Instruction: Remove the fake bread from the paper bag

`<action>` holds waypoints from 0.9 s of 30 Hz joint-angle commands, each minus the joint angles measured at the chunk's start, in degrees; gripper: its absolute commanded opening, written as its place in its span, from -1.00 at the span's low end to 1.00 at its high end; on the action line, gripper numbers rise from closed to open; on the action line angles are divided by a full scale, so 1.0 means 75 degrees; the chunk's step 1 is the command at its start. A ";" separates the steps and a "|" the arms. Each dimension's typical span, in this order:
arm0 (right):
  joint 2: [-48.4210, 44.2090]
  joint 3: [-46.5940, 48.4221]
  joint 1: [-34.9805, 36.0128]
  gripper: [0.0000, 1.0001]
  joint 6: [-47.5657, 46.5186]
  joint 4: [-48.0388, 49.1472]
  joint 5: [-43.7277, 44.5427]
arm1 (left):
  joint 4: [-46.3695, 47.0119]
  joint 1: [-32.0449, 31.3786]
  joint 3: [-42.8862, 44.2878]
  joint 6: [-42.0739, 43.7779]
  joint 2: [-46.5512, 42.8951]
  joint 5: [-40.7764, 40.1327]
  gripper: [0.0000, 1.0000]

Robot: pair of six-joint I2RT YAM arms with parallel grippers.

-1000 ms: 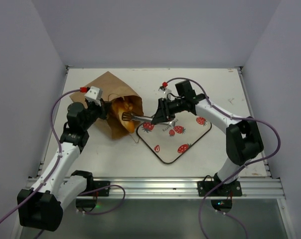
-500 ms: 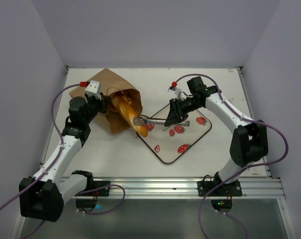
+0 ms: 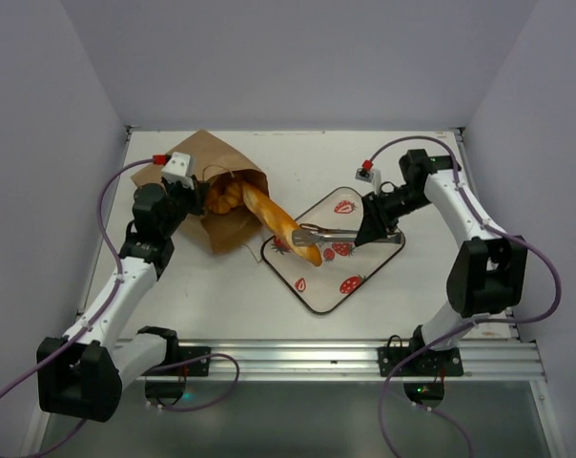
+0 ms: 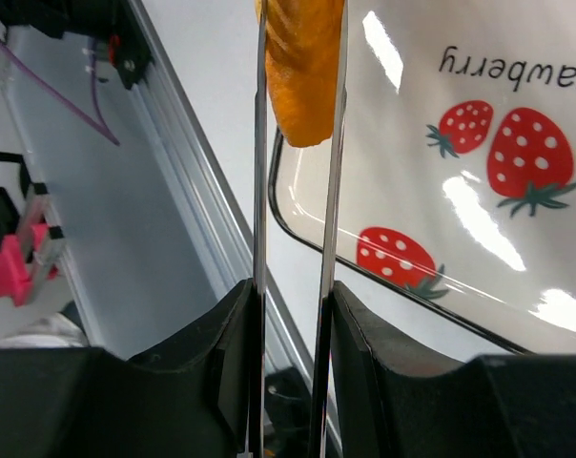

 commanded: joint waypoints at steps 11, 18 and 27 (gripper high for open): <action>-0.0863 -0.0176 -0.1759 -1.00 -0.3430 -0.2329 0.0298 | 0.0455 0.0030 0.0826 0.0528 0.0612 -0.0779 -1.00; -0.1109 -0.0598 -0.2638 -1.00 -0.3970 -0.2365 0.0732 | 0.0478 0.0124 0.0885 0.0517 0.0589 -0.0837 -1.00; -0.1355 -0.1078 -0.3717 -1.00 -0.4380 -0.2353 0.0978 | 0.0303 0.0148 0.0838 0.0599 0.0331 -0.0931 -1.00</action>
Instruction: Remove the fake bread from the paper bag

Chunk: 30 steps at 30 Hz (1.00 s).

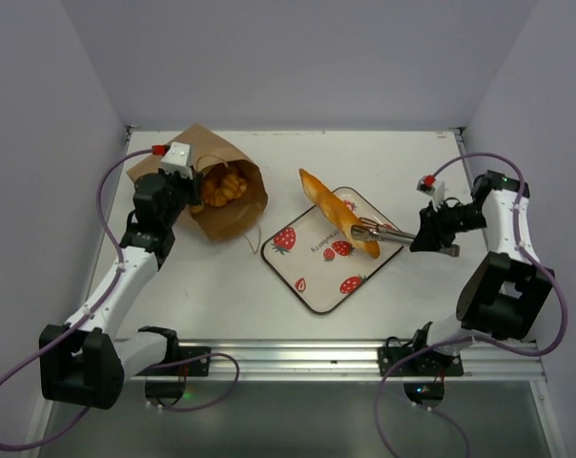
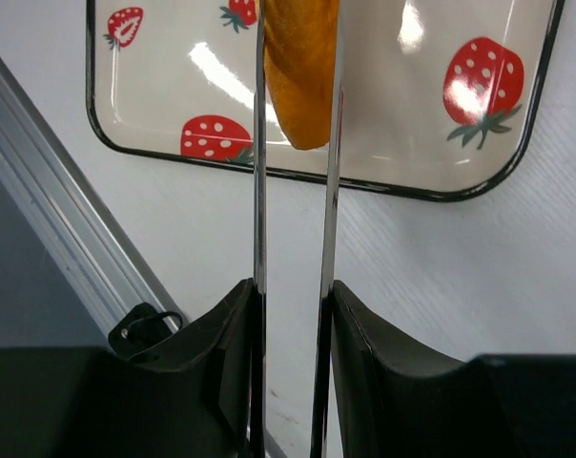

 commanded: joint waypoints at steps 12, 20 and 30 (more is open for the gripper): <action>-0.0508 -0.0044 -0.1240 -1.00 -0.0367 -0.1887 0.0345 | 0.0136 0.0098 -0.0546 0.0170 -0.1244 0.0017 -1.00; -0.0812 0.0062 -0.1252 -1.00 -0.0191 -0.1887 0.0743 | -0.0040 0.0098 -0.0841 0.0194 -0.1784 -0.0029 -1.00; -0.0708 0.0144 -0.1252 -1.00 0.0020 -0.1887 0.1178 | 0.0089 0.0098 -0.1016 0.0194 -0.1972 0.0064 -1.00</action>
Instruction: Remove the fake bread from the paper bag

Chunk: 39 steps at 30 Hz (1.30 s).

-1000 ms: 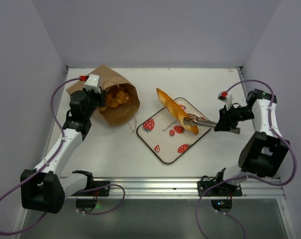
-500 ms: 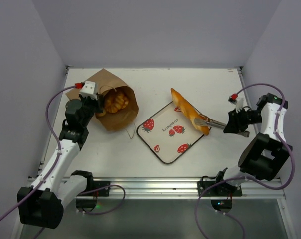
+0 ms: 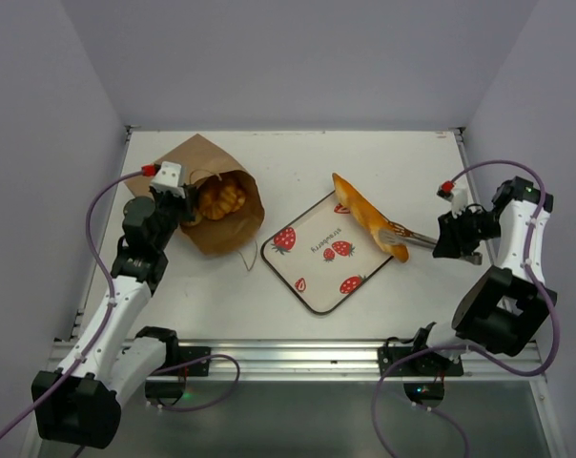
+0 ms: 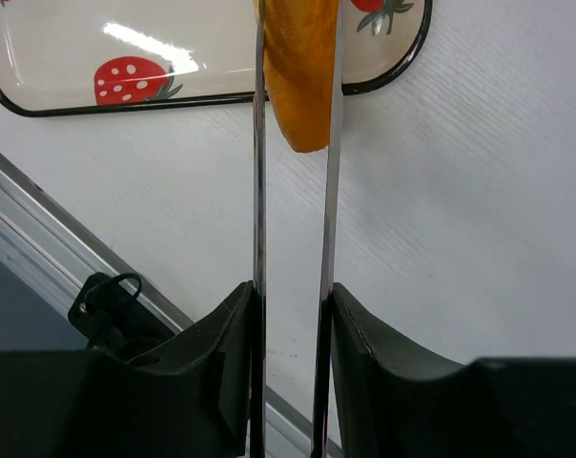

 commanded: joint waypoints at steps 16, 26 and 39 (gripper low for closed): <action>0.0575 0.0488 -0.0004 -0.28 0.0338 -0.1574 -0.0397 | 0.0517 0.0043 -0.0187 0.0112 -0.0223 0.0249 -1.00; 0.0716 0.1098 -0.0016 -0.05 0.0655 -0.1609 -0.1019 | 0.0529 0.0043 -0.0198 0.0124 -0.0247 0.0214 -1.00; 0.0400 0.1426 0.0498 -0.13 0.0234 -0.1866 -0.2003 | 0.0494 0.0043 -0.0058 0.0112 -0.0200 0.0565 -1.00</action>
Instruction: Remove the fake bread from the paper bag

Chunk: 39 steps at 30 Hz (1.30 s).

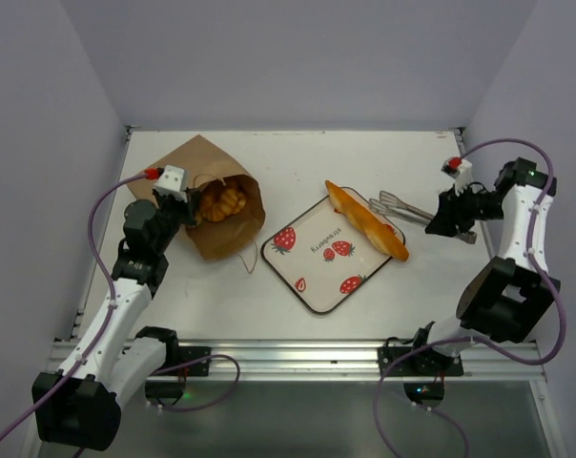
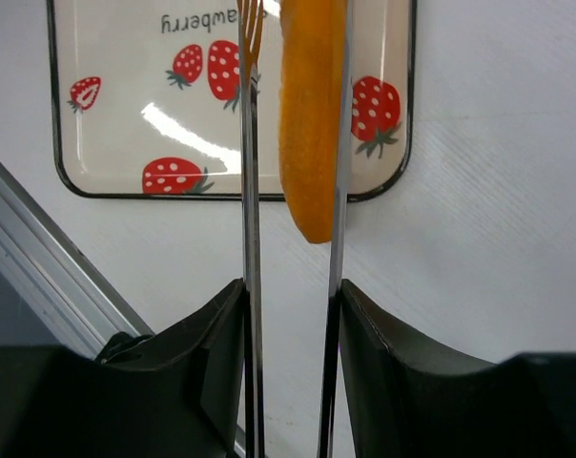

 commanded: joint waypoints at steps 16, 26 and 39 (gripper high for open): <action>-0.0700 -0.0384 0.6910 -0.18 0.4873 0.3324 -0.0037 | 0.0020 0.0043 0.0805 -0.2010 0.0367 0.0371 -1.00; 0.1141 -0.0102 0.8496 -0.21 0.8555 0.6244 0.0970 | 0.0371 0.0043 0.0513 -0.3663 0.0216 -0.0097 -1.00; 0.1539 -0.0232 0.8495 -0.21 1.0771 0.7781 0.2085 | 0.0863 0.0054 0.0056 -0.4426 -0.0089 -0.0145 -1.00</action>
